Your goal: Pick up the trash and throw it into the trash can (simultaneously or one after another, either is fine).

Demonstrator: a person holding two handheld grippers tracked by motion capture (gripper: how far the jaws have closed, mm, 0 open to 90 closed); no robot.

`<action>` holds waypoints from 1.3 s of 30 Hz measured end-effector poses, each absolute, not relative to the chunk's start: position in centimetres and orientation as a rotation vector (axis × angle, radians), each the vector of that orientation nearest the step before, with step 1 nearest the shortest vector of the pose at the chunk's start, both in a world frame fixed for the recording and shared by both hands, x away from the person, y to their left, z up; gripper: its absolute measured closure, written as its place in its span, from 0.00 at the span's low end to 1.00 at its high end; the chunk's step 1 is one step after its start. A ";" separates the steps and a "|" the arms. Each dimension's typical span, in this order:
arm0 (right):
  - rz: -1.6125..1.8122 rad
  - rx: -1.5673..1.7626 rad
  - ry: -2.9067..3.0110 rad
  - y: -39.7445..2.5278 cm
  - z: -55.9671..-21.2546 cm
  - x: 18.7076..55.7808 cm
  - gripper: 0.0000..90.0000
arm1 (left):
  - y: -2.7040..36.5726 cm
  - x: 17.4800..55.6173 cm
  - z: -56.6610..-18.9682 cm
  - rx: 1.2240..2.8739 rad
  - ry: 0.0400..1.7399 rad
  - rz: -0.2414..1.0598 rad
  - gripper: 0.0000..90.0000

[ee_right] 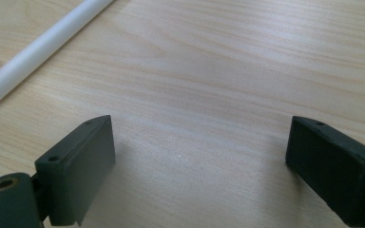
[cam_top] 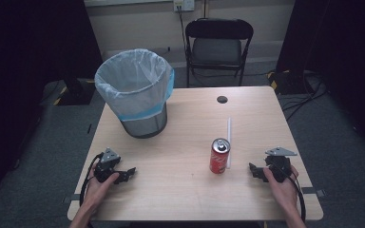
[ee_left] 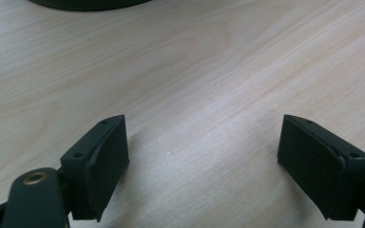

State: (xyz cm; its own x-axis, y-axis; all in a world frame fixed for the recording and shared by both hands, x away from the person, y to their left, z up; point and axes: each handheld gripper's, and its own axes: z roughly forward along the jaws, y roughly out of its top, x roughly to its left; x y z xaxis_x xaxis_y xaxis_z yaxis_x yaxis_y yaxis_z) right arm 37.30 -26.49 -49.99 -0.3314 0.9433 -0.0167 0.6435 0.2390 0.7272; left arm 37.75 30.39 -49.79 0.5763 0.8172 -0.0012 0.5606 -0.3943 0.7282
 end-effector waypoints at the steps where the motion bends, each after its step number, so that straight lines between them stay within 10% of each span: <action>1: 0.874 1.448 2.061 -26.5 -50.0 37.3 0.09 | 30.3 37.6 -49.6 2.085 1.087 0.447 0.20; 39: 0.874 1.448 2.061 -26.5 -50.0 37.3 0.09 | 21.8 38.0 -44.7 1.990 0.780 0.286 0.19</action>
